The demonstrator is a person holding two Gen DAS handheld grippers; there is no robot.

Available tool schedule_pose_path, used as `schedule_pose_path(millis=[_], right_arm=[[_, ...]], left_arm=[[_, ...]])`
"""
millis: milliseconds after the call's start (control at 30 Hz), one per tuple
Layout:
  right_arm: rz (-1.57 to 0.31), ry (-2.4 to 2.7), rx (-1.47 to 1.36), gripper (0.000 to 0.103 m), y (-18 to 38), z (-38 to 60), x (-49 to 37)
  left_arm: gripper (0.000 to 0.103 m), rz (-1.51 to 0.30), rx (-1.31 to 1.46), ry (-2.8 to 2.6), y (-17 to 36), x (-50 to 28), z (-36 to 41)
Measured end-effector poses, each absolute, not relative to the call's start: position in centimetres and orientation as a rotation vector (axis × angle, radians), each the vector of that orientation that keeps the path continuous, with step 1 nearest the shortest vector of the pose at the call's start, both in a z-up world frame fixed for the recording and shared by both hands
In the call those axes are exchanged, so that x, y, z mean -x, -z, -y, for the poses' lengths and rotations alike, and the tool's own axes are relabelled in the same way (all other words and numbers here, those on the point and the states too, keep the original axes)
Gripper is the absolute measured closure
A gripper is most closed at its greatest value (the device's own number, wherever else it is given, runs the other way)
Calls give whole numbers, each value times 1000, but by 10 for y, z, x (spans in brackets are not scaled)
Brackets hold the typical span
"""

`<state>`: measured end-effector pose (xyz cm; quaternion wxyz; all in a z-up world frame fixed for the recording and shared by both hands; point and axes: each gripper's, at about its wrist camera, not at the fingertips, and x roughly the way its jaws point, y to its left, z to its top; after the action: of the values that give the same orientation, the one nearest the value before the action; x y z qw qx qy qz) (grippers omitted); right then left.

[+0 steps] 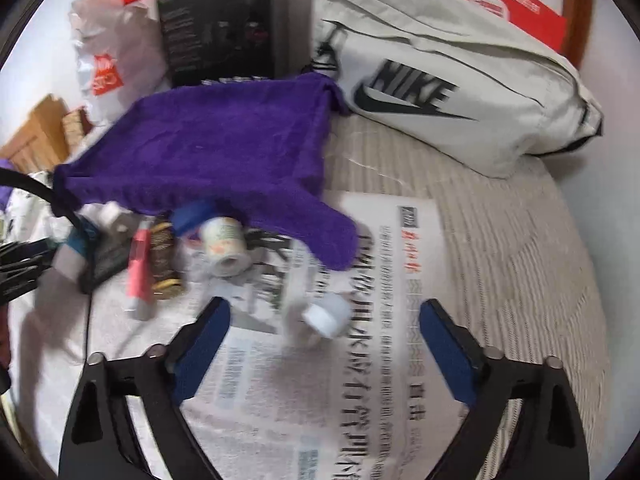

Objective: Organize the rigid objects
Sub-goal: 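Grasp the green binder clip with the left tool while the right tool grasps the small white plug, then carry the clip onto the purple towel with the left tool while the right tool sets the plug there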

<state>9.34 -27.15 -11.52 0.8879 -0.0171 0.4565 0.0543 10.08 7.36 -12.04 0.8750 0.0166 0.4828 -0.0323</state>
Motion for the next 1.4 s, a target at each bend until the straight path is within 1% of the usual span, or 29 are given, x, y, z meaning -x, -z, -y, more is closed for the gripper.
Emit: schedule_pose_path(millis=[33,67,133,200,267,333,900,1400], right_arm=[[-953,-122,11,24,118,274,-95],[-972,-137,-22,28,124,278,-99],[-993,-145,-42,43,135,281,-103],[-978,-130,-11,47,138,278,-102],[-957,-129,33,56,139,271,-101],[-944,-150,49,73,139,267,-100],[-953,-217,47,73,114,255,-104],[-915,-291,72,73,83,233,-124]], left_arm=[[64,-1006,-36,66,121,-100,-73],[64,-1005,-35,64,121,-100,-73],[64,-1006,-32,62,121,-100,-73],[64,-1007,-32,65,121,-101,-73],[64,-1005,-27,67,121,-100,-74],[64,-1003,-24,69,121,-100,-75],[64,-1025,50,110,115,-97,-84],[64,-973,90,73,82,-90,-99]])
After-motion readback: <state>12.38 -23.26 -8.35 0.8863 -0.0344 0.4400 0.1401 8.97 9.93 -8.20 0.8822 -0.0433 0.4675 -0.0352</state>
